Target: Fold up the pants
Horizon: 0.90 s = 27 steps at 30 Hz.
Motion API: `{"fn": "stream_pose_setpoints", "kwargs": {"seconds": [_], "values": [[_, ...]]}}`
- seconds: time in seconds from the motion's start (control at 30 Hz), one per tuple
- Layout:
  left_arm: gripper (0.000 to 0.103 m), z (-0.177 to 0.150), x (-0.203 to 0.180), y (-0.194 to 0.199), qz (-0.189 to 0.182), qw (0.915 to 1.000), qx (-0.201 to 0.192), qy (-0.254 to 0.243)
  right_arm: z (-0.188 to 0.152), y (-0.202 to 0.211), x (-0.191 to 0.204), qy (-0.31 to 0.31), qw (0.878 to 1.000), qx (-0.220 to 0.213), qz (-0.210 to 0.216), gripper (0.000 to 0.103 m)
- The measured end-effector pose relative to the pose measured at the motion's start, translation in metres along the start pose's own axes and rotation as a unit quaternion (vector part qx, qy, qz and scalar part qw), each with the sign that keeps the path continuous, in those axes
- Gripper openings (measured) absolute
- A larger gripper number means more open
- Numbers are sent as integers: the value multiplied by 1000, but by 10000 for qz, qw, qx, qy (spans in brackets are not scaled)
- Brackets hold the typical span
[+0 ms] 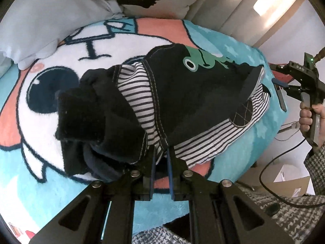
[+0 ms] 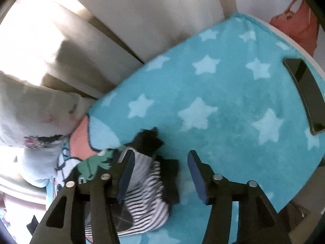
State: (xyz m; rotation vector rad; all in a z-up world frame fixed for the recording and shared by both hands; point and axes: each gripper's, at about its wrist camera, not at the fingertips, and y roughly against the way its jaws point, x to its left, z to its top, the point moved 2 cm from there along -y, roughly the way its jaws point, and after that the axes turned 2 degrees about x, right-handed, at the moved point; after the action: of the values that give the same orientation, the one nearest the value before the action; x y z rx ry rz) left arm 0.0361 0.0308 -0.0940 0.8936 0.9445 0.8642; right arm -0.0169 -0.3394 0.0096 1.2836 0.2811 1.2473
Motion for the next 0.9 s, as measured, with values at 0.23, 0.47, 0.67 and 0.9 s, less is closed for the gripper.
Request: {"fn": "stream_pose_setpoints", "kwargs": {"seconds": [0.23,0.47,0.67,0.9], "values": [[7,-4,12,6,-35,9999,-14,126,-4,-39,25,-331,9989,229,-235,66],[3,-14,29,23,-324,9988,-50,377,-20,-45,33,-203,9987,297,-374,11],[3,-28,68,51,-906,9895,-288,1089,-46,-9,12,-309,9988,190,-342,11],[41,-15,108,51,-1307,9720,-441,1905,-67,-15,-36,-1147,9929,118,-301,53]]}}
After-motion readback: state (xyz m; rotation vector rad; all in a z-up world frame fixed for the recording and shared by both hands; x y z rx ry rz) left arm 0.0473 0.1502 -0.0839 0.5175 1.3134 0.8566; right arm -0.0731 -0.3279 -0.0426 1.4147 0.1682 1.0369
